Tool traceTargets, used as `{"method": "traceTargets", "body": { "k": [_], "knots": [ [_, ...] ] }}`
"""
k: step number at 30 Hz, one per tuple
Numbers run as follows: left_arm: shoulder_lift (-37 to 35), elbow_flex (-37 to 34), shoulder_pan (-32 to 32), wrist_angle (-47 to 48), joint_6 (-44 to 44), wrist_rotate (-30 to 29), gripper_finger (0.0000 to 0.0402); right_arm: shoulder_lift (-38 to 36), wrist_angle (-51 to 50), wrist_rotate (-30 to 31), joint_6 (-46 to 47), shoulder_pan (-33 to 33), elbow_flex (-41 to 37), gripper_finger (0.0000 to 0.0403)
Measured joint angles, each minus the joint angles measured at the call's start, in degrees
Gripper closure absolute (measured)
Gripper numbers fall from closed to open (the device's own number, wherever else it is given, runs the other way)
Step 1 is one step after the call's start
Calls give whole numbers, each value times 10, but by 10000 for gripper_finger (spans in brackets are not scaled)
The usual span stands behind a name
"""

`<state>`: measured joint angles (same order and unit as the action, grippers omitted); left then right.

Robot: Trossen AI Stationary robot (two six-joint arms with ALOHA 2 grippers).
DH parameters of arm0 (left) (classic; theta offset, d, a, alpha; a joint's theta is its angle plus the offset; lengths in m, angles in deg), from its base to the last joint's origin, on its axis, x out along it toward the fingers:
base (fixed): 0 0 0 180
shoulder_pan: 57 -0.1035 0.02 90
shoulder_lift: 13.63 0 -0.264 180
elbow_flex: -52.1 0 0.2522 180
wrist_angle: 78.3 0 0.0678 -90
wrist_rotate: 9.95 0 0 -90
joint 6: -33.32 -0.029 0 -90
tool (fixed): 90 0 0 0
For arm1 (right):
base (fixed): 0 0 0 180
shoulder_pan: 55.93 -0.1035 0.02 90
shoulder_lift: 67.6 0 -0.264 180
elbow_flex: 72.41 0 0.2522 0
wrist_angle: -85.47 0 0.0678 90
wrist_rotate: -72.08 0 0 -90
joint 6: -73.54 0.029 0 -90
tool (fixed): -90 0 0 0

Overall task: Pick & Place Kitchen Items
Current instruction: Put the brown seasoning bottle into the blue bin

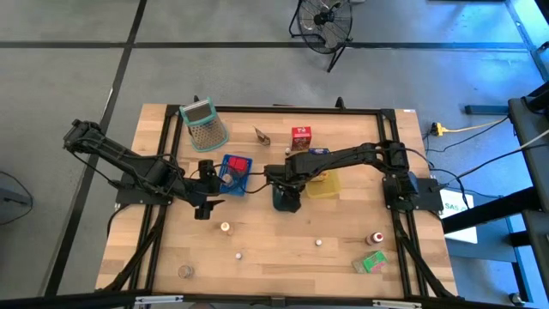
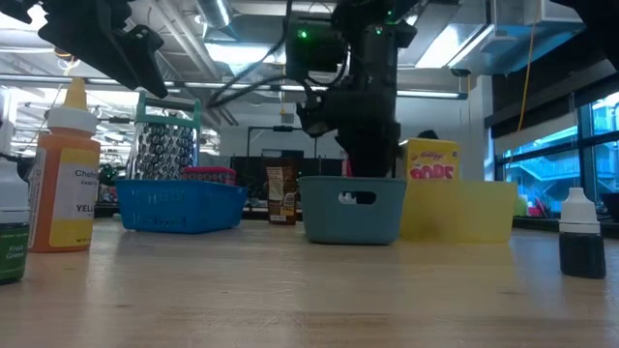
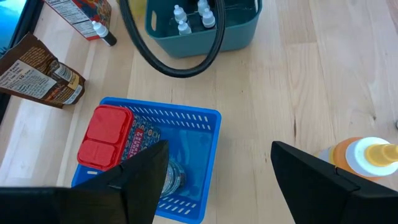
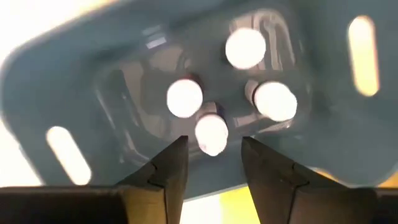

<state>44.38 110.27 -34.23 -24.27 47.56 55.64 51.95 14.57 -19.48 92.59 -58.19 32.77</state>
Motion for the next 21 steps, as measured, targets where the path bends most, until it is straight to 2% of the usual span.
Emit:
{"method": "traceTargets", "body": {
  "k": [10,15,21],
  "knots": [
    [0,0,0,3,2,2,123,0,-77,3,3,-1,67,251],
    [0,0,0,3,2,42,123,0,-134,5,25,-1,84,251],
    [0,0,0,4,9,81,123,0,-156,5,28,-8,84,251]
  ]
}}
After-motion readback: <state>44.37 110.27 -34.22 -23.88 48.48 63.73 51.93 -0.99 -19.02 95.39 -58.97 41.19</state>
